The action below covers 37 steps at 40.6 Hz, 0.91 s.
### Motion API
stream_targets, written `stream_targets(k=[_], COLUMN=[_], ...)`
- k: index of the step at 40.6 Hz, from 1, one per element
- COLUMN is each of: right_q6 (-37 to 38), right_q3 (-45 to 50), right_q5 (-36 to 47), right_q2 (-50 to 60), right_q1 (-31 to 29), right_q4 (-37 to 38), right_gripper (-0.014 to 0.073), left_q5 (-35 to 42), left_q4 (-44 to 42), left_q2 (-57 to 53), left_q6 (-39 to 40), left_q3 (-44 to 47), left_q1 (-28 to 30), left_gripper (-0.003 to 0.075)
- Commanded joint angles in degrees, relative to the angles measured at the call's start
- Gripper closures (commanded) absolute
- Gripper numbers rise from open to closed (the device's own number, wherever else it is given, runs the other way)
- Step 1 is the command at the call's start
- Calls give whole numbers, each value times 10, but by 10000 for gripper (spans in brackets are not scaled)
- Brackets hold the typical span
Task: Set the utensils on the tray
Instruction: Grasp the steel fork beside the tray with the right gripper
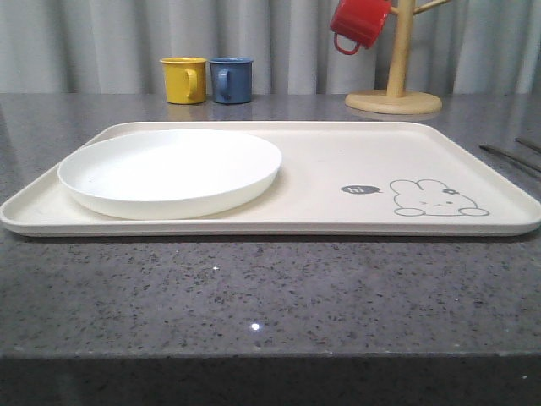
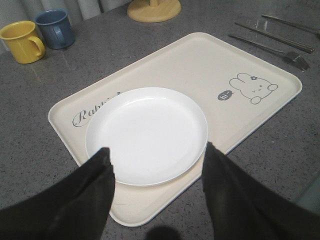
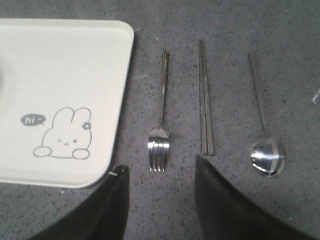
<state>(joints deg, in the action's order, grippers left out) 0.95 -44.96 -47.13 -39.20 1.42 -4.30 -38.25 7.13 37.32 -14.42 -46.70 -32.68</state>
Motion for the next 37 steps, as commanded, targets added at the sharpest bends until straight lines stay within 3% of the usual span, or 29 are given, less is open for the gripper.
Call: stream_targets(k=[1, 10, 21, 26, 33, 37], right_q6=[-44, -46, -50, -49, 16, 21], right_q3=[-59, -163, -207, -235, -272, -281], right_q5=[-22, -117, -46, -79, -109, -108], right_q2=[-53, -192, -334, -396, -474, -505], right_q1=[-3, 13, 15, 25, 25, 25], right_q4=[-5, -16, -57, -23, 47, 49], right_gripper=[245, 245, 245, 245, 245, 245], left_q5=[45, 45, 45, 45, 45, 45], left_q4=[10, 10, 10, 10, 10, 10], left_q2=[-1, -1, -1, -1, -1, -1], left_q6=[6, 6, 6, 6, 6, 6], left_q3=[-14, -14, -14, -14, -14, -14], left_q1=[-4, -4, -4, -4, -4, -4], left_gripper=[345, 345, 345, 345, 345, 345])
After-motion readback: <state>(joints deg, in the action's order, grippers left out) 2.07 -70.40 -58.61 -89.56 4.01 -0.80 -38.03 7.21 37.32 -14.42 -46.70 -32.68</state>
